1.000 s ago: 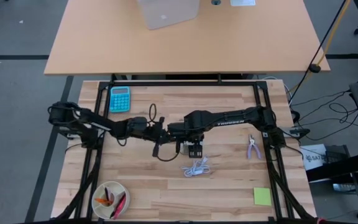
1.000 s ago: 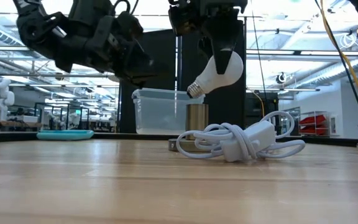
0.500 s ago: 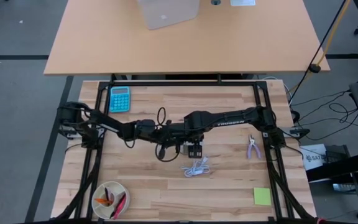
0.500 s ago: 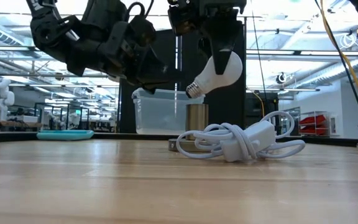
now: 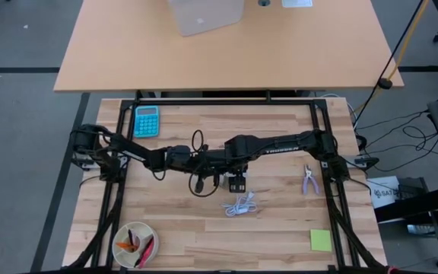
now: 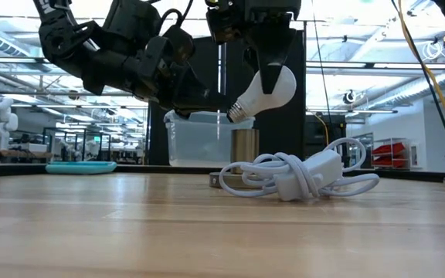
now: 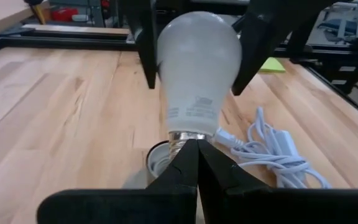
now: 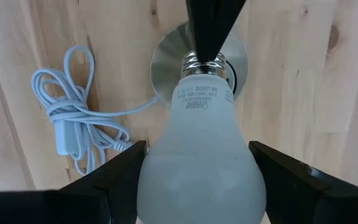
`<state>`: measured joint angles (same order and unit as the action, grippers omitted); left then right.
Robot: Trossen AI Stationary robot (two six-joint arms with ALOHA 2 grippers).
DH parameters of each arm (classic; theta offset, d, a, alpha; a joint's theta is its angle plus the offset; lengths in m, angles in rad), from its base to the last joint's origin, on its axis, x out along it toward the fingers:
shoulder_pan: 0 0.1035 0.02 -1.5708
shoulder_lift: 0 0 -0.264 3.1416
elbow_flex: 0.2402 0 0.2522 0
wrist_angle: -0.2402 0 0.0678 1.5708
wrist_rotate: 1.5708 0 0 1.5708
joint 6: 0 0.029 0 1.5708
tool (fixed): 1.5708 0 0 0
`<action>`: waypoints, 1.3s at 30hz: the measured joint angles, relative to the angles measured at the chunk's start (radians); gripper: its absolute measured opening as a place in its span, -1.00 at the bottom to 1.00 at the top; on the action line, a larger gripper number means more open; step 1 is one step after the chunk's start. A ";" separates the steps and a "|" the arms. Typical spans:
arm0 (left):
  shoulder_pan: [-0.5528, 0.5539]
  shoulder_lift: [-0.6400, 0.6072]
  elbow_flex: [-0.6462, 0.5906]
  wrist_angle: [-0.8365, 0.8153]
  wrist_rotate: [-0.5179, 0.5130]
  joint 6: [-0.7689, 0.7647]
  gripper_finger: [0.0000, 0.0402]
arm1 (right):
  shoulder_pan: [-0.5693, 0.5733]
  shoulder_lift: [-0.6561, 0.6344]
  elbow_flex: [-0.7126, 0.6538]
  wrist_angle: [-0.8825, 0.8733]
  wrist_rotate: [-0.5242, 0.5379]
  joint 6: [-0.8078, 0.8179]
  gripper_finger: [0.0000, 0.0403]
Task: Screw lightbulb
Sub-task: Insert the light bulb into the lamp
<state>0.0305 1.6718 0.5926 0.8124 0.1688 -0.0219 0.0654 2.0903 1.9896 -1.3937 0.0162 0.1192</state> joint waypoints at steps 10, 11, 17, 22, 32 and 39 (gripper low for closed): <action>-0.011 0.000 0.046 -0.075 0.005 0.031 -1.00 | 0.001 0.000 0.000 -0.007 0.003 0.005 0.25; -0.011 0.000 0.047 -0.074 0.006 0.031 -1.00 | 0.001 0.000 0.000 -0.005 0.004 0.008 0.25; -0.009 0.000 0.047 -0.085 -0.007 0.031 -1.00 | 0.000 0.000 0.000 0.011 0.012 0.008 0.25; -0.005 -0.002 0.047 -0.107 -0.025 0.031 -1.00 | -0.001 0.000 -0.001 0.023 0.019 0.009 0.25; -0.002 -0.001 0.047 -0.128 -0.030 0.026 -1.00 | -0.003 0.000 -0.001 0.056 0.038 0.022 0.28; -0.002 0.000 0.047 -0.133 -0.031 0.023 -1.00 | -0.003 -0.001 -0.001 0.074 0.042 0.022 0.31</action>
<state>0.0284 1.6714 0.6399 0.6792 0.1383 0.0013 0.0628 2.0893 1.9888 -1.3201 0.0578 0.1413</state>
